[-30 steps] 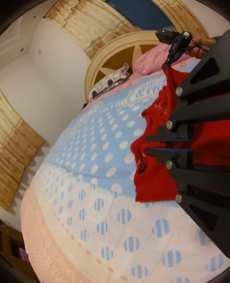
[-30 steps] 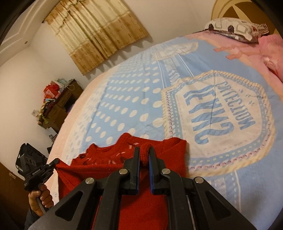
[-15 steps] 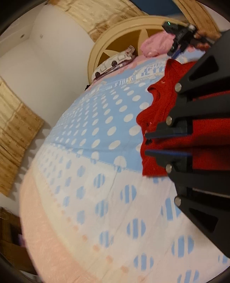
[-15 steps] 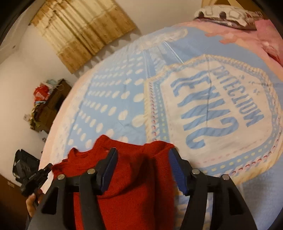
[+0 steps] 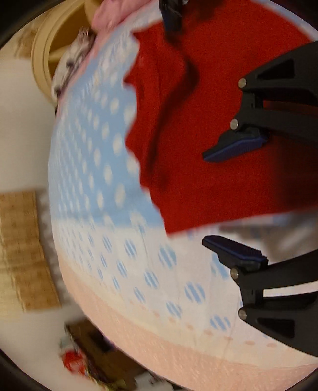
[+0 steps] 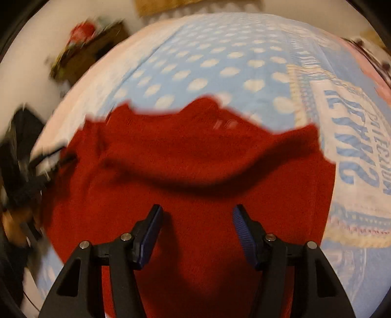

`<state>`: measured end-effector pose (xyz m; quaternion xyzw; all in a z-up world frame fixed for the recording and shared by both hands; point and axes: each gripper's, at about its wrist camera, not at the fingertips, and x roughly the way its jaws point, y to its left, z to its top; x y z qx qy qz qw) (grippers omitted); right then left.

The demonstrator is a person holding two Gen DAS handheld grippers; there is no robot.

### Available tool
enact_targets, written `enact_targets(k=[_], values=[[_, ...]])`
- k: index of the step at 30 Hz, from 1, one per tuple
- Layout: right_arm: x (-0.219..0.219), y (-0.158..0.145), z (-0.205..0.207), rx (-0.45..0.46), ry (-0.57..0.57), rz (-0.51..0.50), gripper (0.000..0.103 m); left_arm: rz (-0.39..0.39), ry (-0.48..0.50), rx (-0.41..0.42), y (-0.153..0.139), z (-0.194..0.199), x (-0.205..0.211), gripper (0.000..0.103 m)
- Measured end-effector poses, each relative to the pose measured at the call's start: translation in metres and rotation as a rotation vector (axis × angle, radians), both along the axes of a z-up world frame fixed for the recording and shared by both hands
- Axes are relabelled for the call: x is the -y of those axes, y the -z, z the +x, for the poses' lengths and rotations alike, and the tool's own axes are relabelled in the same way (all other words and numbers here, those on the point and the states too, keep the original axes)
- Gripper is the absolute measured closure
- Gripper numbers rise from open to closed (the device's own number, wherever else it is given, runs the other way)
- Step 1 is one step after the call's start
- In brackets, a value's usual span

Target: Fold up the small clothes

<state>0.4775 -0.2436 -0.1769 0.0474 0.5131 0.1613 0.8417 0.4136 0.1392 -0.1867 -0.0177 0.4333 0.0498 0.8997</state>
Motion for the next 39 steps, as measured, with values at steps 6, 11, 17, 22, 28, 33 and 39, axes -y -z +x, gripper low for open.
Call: enact_targets(k=[6, 11, 17, 22, 28, 33, 39], values=[[0.051, -0.005, 0.023, 0.016, 0.259, 0.123, 0.042, -0.062, -0.034, 0.016, -0.001, -0.012, -0.01, 0.025], [0.023, -0.024, -0.003, 0.101, 0.198, 0.06, 0.042, -0.03, -0.027, 0.137, -0.034, -0.033, 0.0, 0.024], [-0.077, -0.018, -0.023, 0.025, -0.174, -0.003, 0.042, 0.073, -0.035, 0.143, -0.038, -0.02, 0.011, 0.017], [-0.128, 0.0, -0.01, -0.048, -0.285, 0.051, 0.042, 0.044, -0.07, 0.078, -0.009, -0.033, 0.003, 0.017], [-0.125, -0.001, 0.042, 0.011, -0.127, 0.029, 0.042, 0.022, -0.08, 0.072, -0.005, -0.043, 0.003, 0.017], [-0.116, -0.01, 0.044, 0.051, -0.102, 0.081, 0.042, -0.01, -0.093, 0.123, -0.019, -0.052, -0.004, 0.018], [-0.056, -0.048, -0.005, 0.195, -0.083, 0.047, 0.042, -0.015, -0.022, 0.173, -0.044, -0.04, -0.008, 0.018]])
